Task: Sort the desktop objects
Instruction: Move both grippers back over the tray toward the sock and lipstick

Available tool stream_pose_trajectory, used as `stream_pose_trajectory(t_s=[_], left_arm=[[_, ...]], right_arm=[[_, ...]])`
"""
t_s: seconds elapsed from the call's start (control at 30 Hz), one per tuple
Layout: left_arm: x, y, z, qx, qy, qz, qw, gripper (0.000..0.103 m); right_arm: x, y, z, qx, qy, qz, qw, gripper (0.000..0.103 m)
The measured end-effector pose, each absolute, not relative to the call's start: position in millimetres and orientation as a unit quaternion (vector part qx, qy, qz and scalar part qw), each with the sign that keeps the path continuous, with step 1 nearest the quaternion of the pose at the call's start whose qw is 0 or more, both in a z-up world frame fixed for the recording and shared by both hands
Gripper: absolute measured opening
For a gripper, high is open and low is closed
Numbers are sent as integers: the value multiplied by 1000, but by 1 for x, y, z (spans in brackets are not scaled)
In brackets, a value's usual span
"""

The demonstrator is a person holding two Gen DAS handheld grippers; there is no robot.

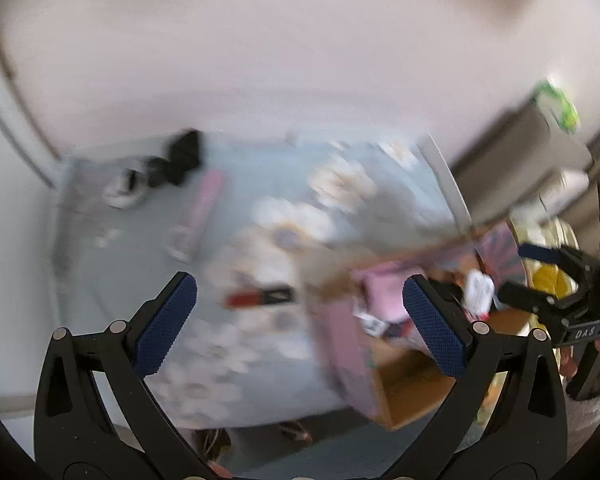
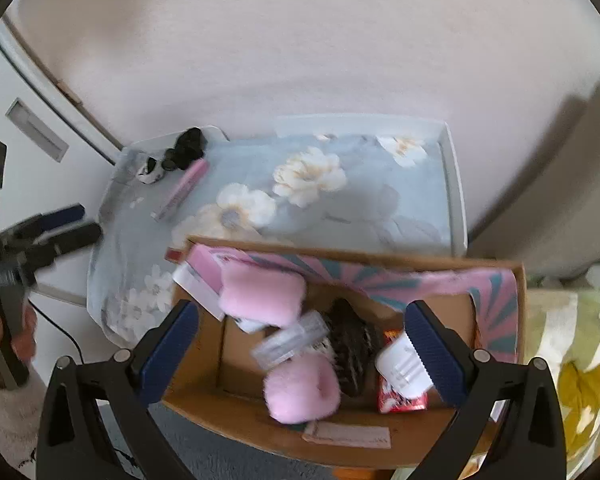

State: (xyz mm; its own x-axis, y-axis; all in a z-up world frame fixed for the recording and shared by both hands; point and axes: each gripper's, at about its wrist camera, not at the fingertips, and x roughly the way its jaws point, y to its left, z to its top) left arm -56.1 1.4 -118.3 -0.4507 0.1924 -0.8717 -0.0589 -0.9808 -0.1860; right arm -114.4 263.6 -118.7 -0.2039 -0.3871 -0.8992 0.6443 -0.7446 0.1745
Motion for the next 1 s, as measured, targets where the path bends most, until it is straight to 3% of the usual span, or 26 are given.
stream_pose_trajectory(t_s=[0.17, 0.47, 0.73, 1.0], left_arm=[[-70, -70, -103, -503, -78, 860, 50, 103], [-123, -129, -131, -519, -12, 852, 68, 103], [-175, -146, -209, -530, 69, 840, 92, 103], [-206, -172, -264, -546, 62, 829, 103, 95]], right_arm=[[-108, 223, -104, 506, 167, -755, 382, 102], [-88, 125, -115, 458, 305, -683, 480, 102], [-72, 56, -178, 449, 435, -590, 511, 102], [-58, 11, -252, 455, 516, -512, 514, 98]])
